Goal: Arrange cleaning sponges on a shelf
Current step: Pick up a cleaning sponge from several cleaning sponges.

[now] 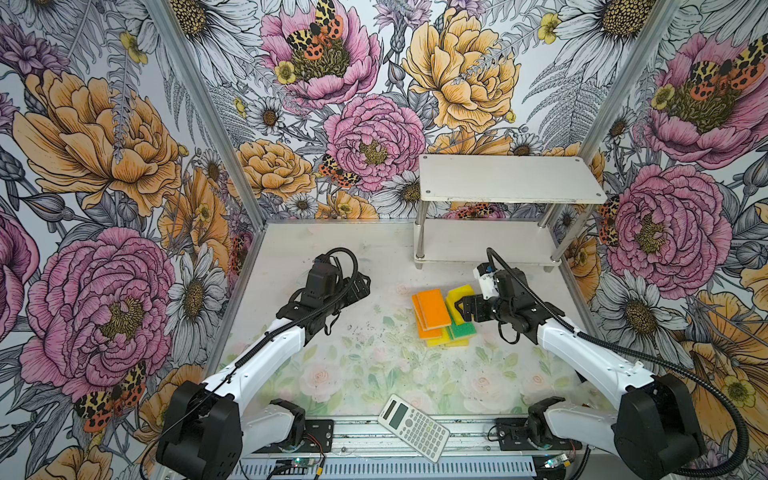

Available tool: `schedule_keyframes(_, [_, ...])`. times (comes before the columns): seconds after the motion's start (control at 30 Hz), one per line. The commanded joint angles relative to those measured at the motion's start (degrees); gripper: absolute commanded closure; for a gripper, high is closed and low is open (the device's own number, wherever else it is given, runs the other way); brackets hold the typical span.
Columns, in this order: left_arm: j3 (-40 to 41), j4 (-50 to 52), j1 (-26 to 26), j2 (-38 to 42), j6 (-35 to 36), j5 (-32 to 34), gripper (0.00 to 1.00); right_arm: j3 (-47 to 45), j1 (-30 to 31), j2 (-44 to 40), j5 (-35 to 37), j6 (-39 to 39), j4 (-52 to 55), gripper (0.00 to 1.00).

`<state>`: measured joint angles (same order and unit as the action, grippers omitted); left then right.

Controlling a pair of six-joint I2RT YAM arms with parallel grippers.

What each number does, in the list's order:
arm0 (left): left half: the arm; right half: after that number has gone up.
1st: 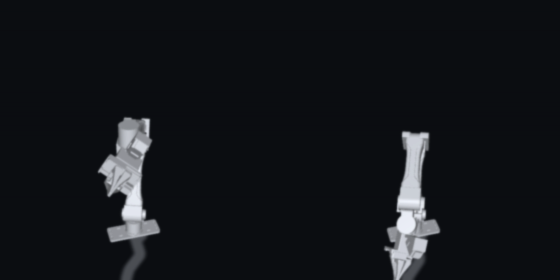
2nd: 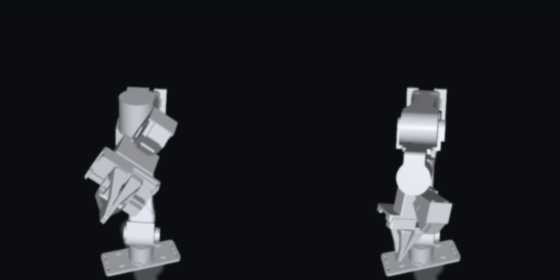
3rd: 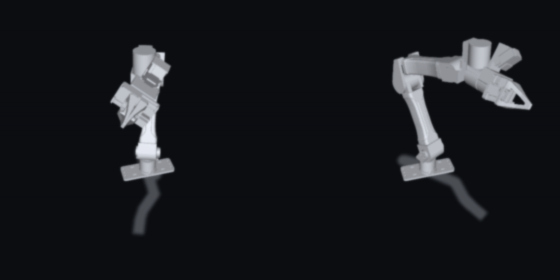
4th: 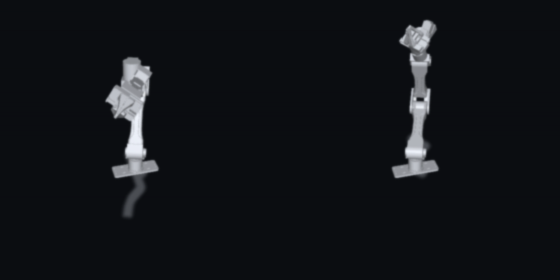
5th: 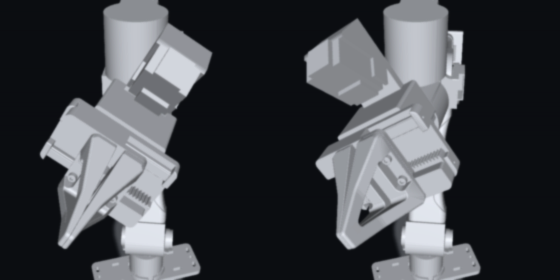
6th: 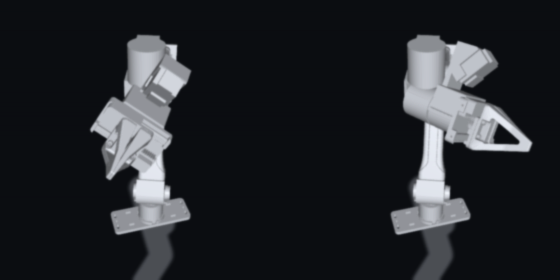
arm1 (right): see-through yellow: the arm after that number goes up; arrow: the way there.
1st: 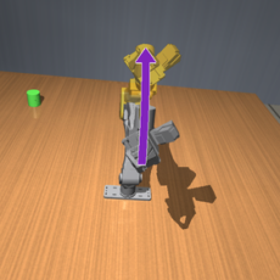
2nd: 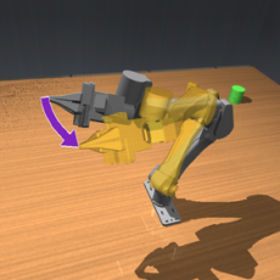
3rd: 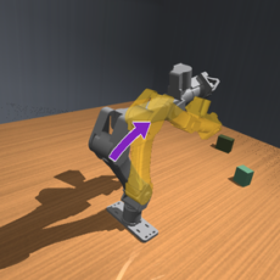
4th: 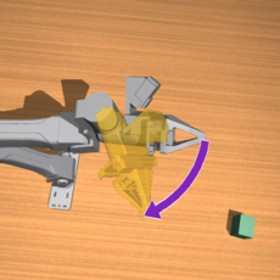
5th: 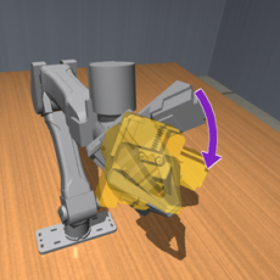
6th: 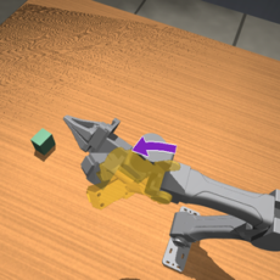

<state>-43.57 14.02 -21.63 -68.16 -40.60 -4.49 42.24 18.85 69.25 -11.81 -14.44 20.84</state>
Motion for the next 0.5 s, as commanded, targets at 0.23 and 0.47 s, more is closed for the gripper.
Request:
schedule_keyframes(0.23, [-1.58,0.22,-0.43,-0.56,-0.12,-1.66,0.01,2.71,2.66,2.02,5.11,2.09,-0.19,0.12])
schedule_keyframes(0.47, [-1.4,0.22,-0.42,-1.23,-0.27,-1.98,0.01,2.78,3.64,3.08,6.91,2.48,-0.18,0.18])
